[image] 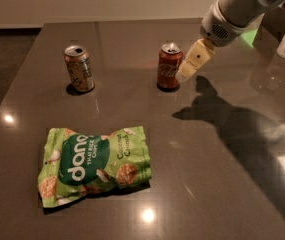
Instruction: Knock coke can over
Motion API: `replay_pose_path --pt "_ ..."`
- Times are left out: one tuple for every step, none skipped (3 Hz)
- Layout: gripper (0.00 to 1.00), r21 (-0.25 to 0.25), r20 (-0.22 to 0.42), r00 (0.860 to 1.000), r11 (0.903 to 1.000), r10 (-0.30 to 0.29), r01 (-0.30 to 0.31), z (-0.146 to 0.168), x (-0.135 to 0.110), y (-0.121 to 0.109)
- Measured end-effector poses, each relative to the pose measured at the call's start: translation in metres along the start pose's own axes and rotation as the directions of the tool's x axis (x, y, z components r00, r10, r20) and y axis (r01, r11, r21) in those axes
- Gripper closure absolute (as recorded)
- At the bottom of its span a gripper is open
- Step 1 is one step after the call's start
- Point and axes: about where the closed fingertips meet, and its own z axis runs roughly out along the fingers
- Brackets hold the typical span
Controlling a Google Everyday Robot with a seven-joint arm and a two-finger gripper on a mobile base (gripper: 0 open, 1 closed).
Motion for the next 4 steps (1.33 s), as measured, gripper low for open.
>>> replay_pose_path --pt "0.0 -0.013 0.024 0.999 0.9997 0.02 -0.02 0.014 -0.006 -0.006" --pt "0.0 -0.033 0.053 0.998 0.9993 0.022 -0.02 0.03 -0.017 -0.006" --pt "0.0 -0.05 0.078 0.997 0.9987 0.011 -0.007 0.044 -0.028 -0.008" --pt "0.2 -0.065 0.094 0.996 0.9978 0.001 0.005 0.057 -0.036 -0.01"
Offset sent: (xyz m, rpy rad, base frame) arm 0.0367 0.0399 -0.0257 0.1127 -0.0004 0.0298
